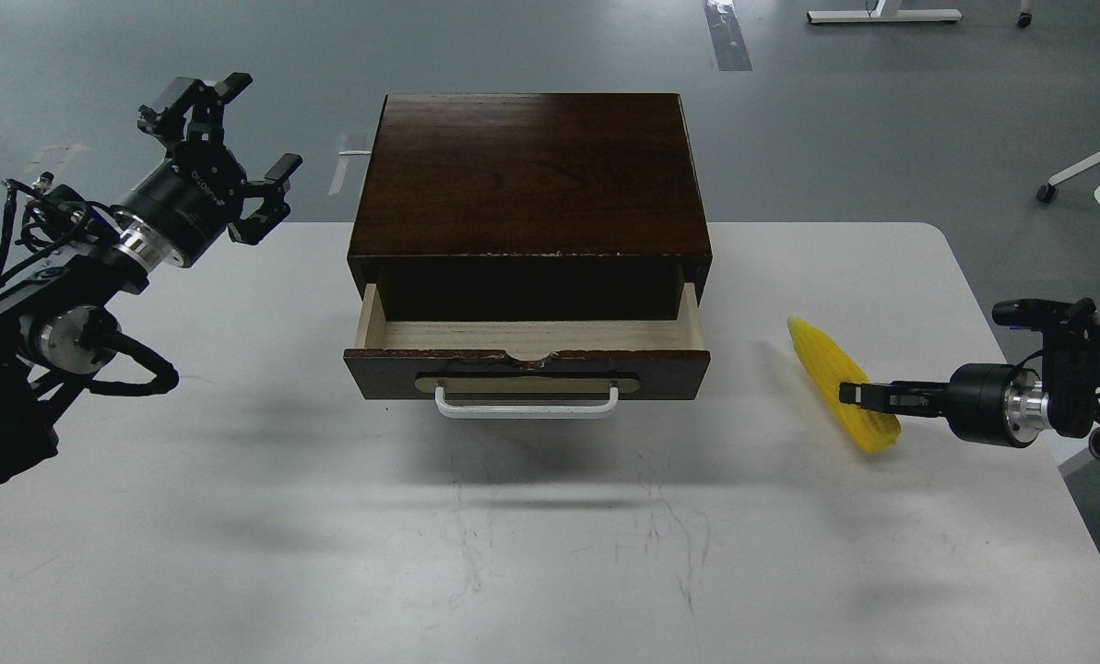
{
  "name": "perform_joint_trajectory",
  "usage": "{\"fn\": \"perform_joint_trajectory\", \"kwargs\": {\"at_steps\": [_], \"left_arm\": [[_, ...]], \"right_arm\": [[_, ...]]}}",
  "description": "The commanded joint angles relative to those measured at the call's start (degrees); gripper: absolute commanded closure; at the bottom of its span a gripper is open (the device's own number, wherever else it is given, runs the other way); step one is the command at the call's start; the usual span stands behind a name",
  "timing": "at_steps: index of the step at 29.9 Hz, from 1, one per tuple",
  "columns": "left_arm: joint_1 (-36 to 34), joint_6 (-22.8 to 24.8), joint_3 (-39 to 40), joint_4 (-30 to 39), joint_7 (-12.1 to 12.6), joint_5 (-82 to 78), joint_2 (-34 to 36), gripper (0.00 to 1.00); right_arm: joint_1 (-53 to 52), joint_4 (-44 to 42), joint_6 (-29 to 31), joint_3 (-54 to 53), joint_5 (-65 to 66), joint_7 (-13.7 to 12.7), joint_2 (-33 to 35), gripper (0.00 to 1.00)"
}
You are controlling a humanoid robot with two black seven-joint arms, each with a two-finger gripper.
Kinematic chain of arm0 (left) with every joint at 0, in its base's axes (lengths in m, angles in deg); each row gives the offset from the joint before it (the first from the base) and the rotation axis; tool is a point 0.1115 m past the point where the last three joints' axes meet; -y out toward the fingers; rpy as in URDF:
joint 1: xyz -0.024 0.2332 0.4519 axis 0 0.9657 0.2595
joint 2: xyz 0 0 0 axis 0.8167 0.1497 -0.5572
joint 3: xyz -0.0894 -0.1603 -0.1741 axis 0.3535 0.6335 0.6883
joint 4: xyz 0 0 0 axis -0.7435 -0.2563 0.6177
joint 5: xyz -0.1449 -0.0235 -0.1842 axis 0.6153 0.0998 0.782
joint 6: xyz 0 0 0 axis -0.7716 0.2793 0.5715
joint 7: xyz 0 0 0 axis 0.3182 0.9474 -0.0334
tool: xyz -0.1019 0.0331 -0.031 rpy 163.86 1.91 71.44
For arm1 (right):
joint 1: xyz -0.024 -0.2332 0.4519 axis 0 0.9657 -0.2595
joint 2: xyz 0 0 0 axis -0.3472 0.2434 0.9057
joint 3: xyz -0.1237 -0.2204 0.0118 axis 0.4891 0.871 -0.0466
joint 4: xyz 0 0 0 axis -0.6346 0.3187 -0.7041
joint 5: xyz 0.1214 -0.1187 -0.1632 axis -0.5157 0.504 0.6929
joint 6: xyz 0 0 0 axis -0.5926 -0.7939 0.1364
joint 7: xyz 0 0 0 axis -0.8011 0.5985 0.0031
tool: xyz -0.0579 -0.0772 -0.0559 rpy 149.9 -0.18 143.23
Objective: Put corn in drawer with both arms
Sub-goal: 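Lift the corn with the right gripper and carry it over the drawer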
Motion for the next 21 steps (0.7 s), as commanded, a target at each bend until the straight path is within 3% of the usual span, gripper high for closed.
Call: {"fn": "perform_joint_trajectory", "kwargs": {"at_steps": [1, 8, 14, 21], "left_arm": [[-0.09, 0.0, 0.01, 0.03, 0.0, 0.0, 0.06, 0.02], [-0.18, 0.0, 0.01, 0.03, 0.0, 0.0, -0.21, 0.02], [-0.18, 0.0, 0.01, 0.11, 0.0, -0.09, -0.21, 0.02], [-0.35, 0.0, 0.1, 0.11, 0.0, 0.0, 0.85, 0.02]], "right_arm": [[-6.09, 3.51, 0.27, 0.01, -0.17, 0.0, 2.48, 0.96], [-20.08, 9.59, 1.93, 0.89, -0.7, 0.0, 5.3, 0.95], [-34.05, 14.16, 3.7, 8.27, -0.61, 0.0, 3.81, 0.94], [-46.54, 15.22, 3.35, 18.02, -0.17, 0.0, -8.83, 0.94]]}}
